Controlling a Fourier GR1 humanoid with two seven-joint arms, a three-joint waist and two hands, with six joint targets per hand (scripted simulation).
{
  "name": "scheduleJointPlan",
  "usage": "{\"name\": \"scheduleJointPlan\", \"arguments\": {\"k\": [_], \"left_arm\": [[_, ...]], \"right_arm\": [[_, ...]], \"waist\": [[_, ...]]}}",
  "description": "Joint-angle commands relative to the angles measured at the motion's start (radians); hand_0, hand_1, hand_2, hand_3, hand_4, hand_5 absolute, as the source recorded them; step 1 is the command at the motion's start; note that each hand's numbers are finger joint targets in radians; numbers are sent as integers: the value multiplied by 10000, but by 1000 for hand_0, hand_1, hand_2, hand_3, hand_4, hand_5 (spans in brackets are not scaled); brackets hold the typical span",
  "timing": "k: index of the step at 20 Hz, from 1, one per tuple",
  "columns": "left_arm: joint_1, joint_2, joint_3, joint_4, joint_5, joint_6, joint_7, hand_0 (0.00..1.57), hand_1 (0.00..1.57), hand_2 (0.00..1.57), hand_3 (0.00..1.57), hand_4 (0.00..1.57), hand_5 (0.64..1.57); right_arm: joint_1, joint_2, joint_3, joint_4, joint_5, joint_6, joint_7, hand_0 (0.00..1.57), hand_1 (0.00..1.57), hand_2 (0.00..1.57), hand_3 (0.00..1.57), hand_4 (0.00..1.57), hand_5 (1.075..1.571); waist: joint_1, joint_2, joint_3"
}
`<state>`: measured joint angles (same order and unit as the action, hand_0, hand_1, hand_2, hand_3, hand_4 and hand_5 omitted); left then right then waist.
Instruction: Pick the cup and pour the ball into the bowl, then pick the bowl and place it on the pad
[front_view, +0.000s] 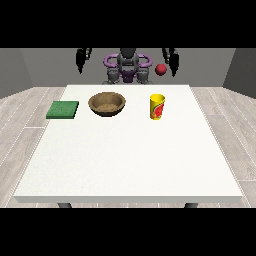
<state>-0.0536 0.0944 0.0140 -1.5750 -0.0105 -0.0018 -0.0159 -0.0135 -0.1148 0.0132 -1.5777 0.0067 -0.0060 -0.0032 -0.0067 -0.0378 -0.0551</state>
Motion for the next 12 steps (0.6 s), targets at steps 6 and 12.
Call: {"name": "scheduleJointPlan", "arguments": {"k": [6, 12], "left_arm": [[-353, 404, 44, -1035, 105, -98, 1178, 0, 0, 0, 0, 0, 1535], [-585, -915, 180, -2283, 2776, 119, 3919, 0, 0, 0, 0, 0, 1541]], "right_arm": [[-146, -627, -206, -978, -87, 161, 1184, 0, 0, 0, 305, 1058, 1571], [-1199, 1122, 2401, -2095, -423, -2453, 3995, 0, 0, 0, 0, 783, 1571]], "waist": [[-108, -2790, 458], [889, -4765, 529]]}}
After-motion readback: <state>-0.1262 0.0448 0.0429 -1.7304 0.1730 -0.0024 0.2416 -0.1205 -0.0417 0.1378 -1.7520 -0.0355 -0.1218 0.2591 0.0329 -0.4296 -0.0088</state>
